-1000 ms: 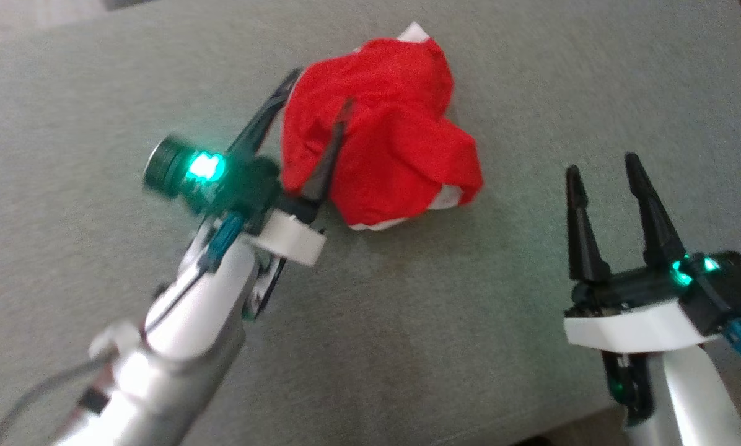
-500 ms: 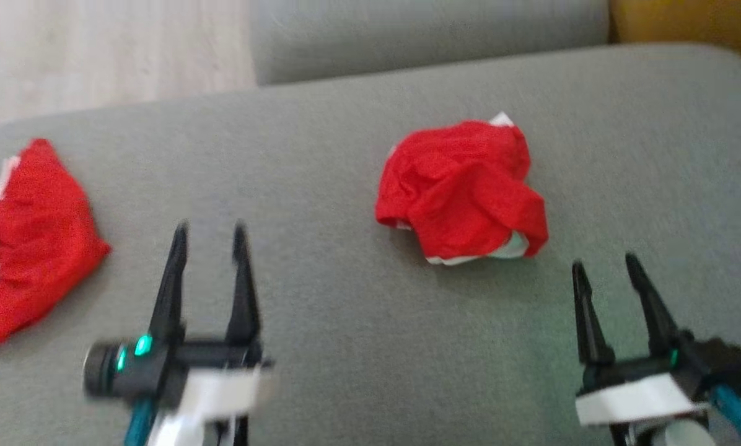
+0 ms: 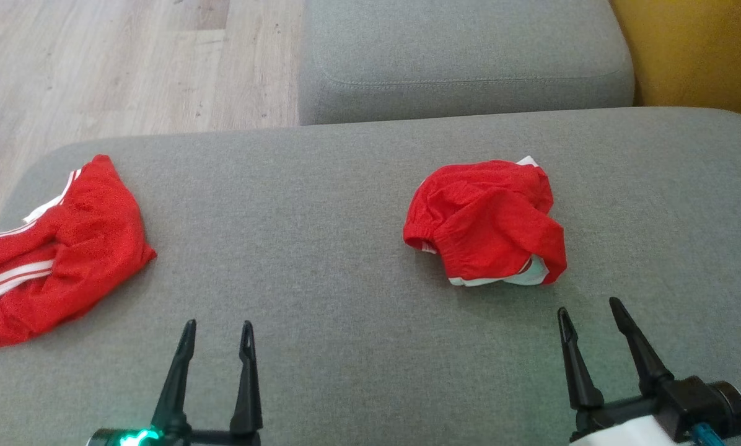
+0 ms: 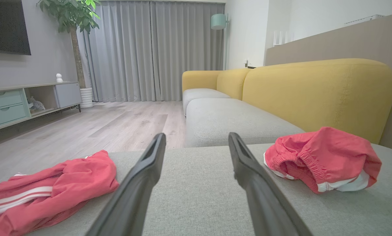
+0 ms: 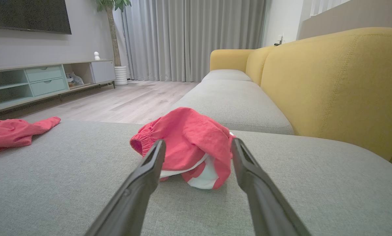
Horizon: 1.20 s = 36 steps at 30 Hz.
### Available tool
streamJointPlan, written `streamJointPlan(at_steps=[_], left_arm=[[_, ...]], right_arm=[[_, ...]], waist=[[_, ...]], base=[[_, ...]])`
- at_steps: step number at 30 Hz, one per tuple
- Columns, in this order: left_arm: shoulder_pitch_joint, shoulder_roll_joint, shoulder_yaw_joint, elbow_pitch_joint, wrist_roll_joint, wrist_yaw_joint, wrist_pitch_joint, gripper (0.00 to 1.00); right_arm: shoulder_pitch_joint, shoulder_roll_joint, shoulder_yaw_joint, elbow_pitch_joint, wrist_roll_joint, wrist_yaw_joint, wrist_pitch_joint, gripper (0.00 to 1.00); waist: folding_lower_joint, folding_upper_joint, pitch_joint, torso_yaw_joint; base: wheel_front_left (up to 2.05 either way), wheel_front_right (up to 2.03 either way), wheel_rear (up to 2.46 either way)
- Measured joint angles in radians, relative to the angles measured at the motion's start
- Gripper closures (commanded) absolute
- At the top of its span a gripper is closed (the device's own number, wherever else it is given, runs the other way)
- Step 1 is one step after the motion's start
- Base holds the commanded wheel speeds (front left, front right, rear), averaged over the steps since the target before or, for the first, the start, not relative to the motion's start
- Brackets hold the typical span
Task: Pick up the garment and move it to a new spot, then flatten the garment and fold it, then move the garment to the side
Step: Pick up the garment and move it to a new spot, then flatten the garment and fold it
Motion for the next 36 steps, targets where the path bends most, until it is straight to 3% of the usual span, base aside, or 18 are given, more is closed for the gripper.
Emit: streamJointPlan(at_steps=[13,19,24,28,36], left_arm=[[0.0,-0.007,-0.018,0.002,0.016,-0.002,0.0,0.0],[0.0,-0.008,-0.044,0.028,0.019,0.039,0.0,0.0],[-0.024,-0.009,-0.098,0.099,0.018,0.04,0.0,0.0],[-0.087,-0.009,-0.128,0.143,0.046,0.013,0.0,0.0],[-0.367,-0.009,-0.246,0.347,0.122,-0.098,0.0,0.0]], right_arm=[[0.0,0.0,-0.001,0.013,0.002,0.0,0.0,0.0],[-0.001,0.0,0.0,0.012,0.002,0.0,0.0,0.0],[-0.007,0.0,0.018,0.002,0.001,0.0,0.0,0.0],[-0.021,0.0,0.024,-0.004,-0.001,0.0,0.0,0.0],[-0.121,0.0,0.044,-0.035,0.009,0.0,0.0,0.0]], waist=[[0.0001,0.0,-0.008,-0.004],[0.0001,0.0,0.0,-0.026],[0.0001,0.0,0.027,-0.069],[0.0001,0.0,0.062,-0.096],[0.0004,0.0,0.164,-0.199]], base=[[0.0,0.0,0.0],[0.0,0.0,0.0],[0.0,0.0,0.0],[0.0,0.0,0.0],[0.0,0.0,0.0]])
